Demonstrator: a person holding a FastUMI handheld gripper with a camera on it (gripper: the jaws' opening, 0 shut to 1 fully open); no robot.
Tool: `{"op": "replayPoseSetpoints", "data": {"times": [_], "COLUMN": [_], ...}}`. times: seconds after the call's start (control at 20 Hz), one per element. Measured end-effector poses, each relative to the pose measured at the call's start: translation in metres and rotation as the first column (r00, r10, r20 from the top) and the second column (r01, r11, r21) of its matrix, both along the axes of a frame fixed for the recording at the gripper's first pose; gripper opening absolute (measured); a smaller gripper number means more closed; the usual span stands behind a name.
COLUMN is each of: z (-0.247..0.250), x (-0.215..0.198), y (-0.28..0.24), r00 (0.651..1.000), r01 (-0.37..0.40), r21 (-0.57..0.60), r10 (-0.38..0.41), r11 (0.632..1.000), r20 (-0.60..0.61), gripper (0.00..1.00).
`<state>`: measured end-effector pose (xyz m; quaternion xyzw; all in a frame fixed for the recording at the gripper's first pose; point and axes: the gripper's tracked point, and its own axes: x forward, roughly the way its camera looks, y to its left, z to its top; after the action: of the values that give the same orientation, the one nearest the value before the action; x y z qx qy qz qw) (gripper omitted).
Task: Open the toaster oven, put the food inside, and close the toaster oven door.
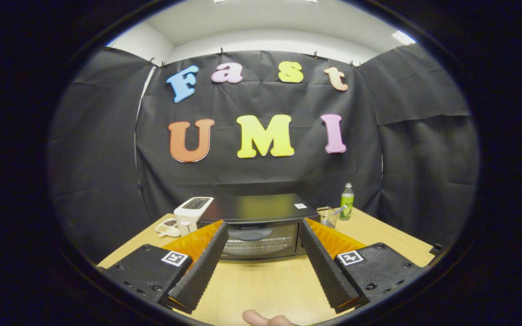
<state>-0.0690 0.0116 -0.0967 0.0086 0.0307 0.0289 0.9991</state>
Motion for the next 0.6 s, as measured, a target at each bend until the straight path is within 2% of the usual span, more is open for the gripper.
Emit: {"op": "replayPoseSetpoints", "data": {"times": [0.15,0.35,0.6], "z": [0.027,0.055,0.076], "x": [-0.022,-0.055,-0.091], "y": [-0.004,-0.014,-0.005], "r00": [0.999,0.991,0.987], "r01": [-0.007,0.059,0.050], "r21": [-0.031,-0.070,-0.080], "r10": [0.008,-0.050,-0.038], "r11": [0.999,0.996,0.996], "r20": [0.046,0.122,0.155], "gripper": [1.00,1.00,1.00]}}
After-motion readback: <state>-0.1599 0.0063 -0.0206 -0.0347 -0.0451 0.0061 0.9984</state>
